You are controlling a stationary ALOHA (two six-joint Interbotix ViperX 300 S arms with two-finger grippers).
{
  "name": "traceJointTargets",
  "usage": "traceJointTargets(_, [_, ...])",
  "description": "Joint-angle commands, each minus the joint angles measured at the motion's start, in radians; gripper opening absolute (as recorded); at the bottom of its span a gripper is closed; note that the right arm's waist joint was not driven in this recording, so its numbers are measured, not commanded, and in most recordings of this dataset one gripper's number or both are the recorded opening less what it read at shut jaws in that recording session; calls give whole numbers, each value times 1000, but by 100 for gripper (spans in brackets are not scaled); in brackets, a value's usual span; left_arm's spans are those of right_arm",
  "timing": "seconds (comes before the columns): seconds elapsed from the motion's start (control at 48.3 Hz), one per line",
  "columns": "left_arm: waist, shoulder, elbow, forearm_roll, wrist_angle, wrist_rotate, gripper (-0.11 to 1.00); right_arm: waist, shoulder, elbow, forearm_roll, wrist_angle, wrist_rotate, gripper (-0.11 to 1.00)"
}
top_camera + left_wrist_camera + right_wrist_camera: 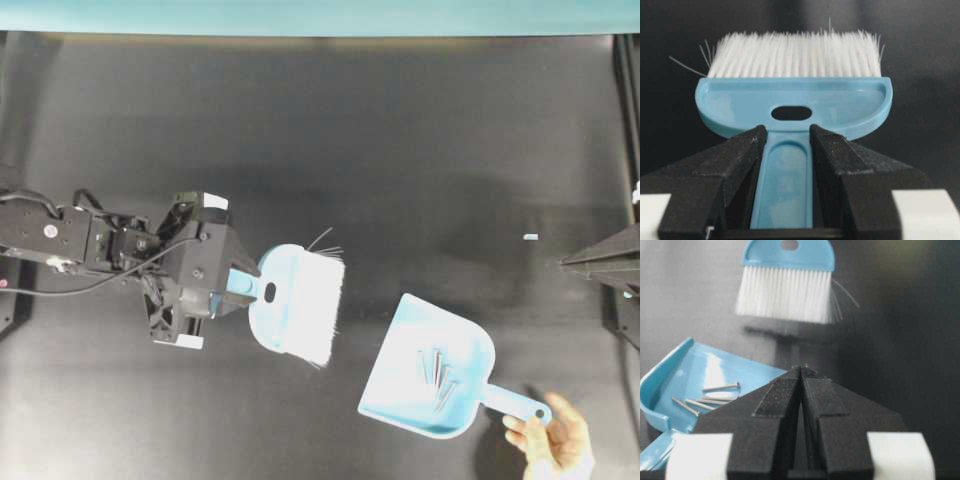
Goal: Hold the dustpan with a person, while the left arm uses a hand brush to gather the screws into the dustpan.
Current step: 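Lift the brush away and retract the left arm leftward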
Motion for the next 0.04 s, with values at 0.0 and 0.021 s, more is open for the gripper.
traceJointTargets(0.0, [-11, 14, 20, 2, -58, -6, 32, 0, 5, -5, 0, -9, -6, 0])
traceJointTargets(0.021, [-12, 18, 26, 2, -74, -9, 32, 0, 5, -5, 0, -9, -6, 0])
